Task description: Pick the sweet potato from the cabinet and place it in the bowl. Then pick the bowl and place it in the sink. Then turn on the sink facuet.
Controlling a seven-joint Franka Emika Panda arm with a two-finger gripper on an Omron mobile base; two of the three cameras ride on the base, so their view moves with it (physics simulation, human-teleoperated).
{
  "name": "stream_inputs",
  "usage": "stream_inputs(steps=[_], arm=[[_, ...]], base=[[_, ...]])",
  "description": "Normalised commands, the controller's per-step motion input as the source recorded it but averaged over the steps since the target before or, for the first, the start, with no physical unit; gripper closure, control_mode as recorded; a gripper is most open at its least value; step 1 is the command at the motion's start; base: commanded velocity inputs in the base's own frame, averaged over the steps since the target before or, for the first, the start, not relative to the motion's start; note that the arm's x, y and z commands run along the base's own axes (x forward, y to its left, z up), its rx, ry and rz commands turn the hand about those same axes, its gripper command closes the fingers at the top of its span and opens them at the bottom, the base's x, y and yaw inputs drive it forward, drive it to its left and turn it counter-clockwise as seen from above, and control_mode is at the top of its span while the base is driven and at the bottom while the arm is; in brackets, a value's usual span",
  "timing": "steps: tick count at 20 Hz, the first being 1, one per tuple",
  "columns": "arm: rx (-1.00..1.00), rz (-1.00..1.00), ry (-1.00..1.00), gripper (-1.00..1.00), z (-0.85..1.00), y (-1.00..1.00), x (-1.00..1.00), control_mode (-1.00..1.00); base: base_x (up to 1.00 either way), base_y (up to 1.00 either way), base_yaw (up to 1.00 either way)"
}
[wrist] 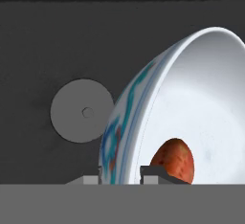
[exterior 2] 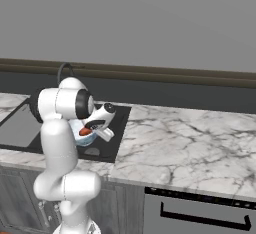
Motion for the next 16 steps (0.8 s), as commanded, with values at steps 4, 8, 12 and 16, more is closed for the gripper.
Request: stream_inputs(steps=[4, 8, 12, 16], arm=[[0.00, 0.09, 0.01, 1.00, -0.34, 0.00, 0.43, -1.00], [0.00, 0.09, 0.00, 1.00, -0.42, 0.24, 0.17, -1.00], [0.00, 0.04, 0.00, 1.00, -0.42, 0.34, 0.13, -1.00], [0.00, 0.01, 0.00, 1.00, -0.20, 0.31, 0.01, -1.00]], base=[[0.00, 0.00, 0.00], [0.00, 0.00, 0.00], [0.00, 0.00, 0.00], [0.00, 0.00, 0.00]])
